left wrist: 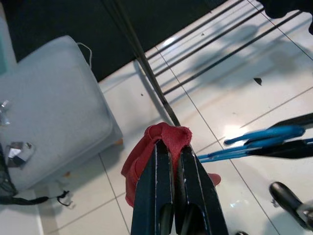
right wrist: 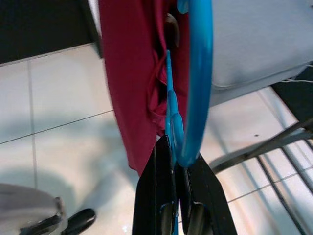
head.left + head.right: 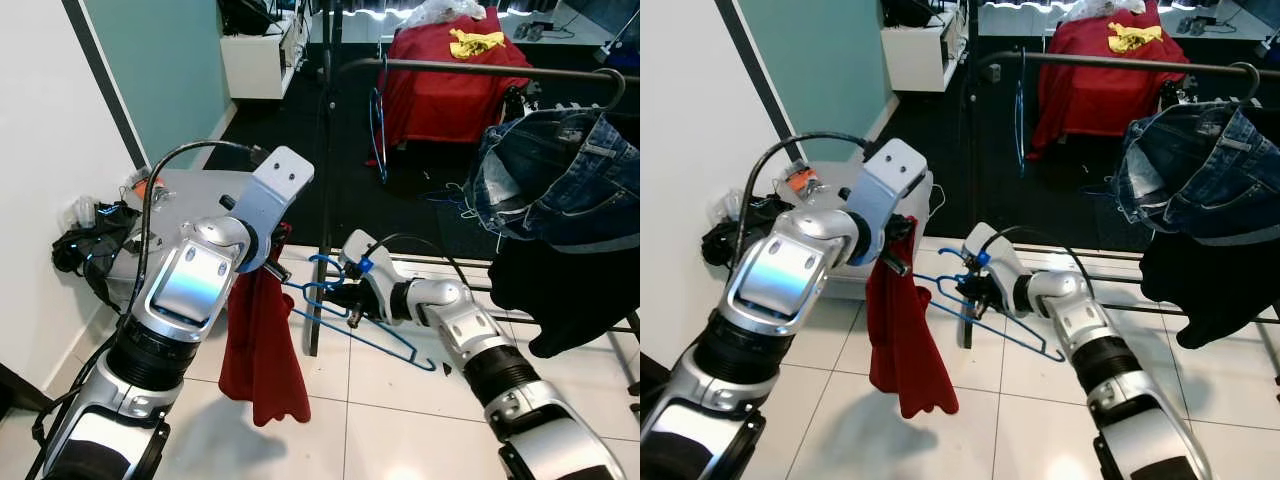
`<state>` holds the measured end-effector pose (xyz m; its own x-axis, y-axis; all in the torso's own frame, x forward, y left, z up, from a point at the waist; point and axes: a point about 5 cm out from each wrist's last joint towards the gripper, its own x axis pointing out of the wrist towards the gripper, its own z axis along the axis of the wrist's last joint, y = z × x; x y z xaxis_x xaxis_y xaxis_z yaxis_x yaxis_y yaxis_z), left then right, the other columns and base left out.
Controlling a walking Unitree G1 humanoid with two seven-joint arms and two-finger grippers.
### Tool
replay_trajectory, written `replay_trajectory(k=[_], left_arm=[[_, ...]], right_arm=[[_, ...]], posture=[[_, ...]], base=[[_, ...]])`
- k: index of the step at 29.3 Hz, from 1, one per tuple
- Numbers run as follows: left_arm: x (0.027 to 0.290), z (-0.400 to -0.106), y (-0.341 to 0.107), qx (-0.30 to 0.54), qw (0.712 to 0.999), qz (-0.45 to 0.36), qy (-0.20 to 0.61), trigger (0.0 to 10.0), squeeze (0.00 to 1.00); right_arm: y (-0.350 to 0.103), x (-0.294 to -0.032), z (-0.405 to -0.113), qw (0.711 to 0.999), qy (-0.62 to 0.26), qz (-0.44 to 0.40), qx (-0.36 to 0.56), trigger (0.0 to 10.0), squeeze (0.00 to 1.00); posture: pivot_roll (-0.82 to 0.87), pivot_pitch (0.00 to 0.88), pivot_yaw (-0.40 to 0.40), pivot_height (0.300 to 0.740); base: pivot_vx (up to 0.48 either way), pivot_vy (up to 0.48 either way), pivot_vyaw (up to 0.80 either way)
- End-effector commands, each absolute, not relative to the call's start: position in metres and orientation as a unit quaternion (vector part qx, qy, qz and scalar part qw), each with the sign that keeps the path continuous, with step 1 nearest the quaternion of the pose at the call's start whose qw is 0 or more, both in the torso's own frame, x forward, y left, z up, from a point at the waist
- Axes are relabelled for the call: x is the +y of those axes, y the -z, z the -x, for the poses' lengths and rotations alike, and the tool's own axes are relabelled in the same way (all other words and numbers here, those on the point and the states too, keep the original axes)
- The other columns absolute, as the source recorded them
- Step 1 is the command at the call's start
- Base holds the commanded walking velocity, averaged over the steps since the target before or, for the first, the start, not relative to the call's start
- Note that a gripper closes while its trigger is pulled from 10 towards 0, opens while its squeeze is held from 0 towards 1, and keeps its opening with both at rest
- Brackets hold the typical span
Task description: Hang hanger
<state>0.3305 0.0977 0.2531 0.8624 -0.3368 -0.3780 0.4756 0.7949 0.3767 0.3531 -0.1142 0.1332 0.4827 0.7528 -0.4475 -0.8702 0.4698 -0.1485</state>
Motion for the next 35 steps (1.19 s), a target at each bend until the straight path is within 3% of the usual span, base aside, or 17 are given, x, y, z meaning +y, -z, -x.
replay_trajectory(k=[1,5,8,22,30,35], left_arm=[[0.103,-0.33,-0.252,0.152,0.928,-0.257,0.222,10.0,0.0],[0.117,-0.335,-0.239,0.157,0.91,-0.322,0.209,10.0,0.0],[0.143,-0.338,-0.212,0.202,0.87,-0.404,0.197,10.0,0.0],[0.164,-0.341,-0.192,0.266,0.857,-0.403,0.181,10.0,0.0],[0.173,-0.342,-0.187,0.284,0.845,-0.416,0.179,10.0,0.0],[0.174,-0.344,-0.19,0.284,0.843,-0.42,0.177,10.0,0.0]], right_arm=[[-0.123,-0.108,-0.343,0.818,-0.516,0.18,0.181,10.0,0.0],[-0.118,-0.111,-0.335,0.798,-0.539,0.19,0.191,10.0,0.0],[-0.12,-0.119,-0.327,0.781,-0.558,0.204,0.192,10.0,0.0],[-0.129,-0.136,-0.318,0.771,-0.566,0.218,0.194,10.0,0.0],[-0.138,-0.149,-0.289,0.705,-0.63,0.205,0.252,10.0,0.0],[-0.146,-0.153,-0.283,0.689,-0.642,0.203,0.269,10.0,0.0]], posture=[[0.0,0.136,0.02,0.74],[0.0,0.134,0.02,0.74],[-0.01,0.135,0.025,0.74],[0.0,0.125,0.023,0.74],[0.0,0.117,0.035,0.74],[0.0,0.131,0.041,0.74]], base=[[0.0,0.0,0.0],[0.0,0.0,0.0],[0.0,0.0,0.0],[0.0,0.0,0.0],[0.0,0.0,0.0],[0.0,0.0,0.0]])
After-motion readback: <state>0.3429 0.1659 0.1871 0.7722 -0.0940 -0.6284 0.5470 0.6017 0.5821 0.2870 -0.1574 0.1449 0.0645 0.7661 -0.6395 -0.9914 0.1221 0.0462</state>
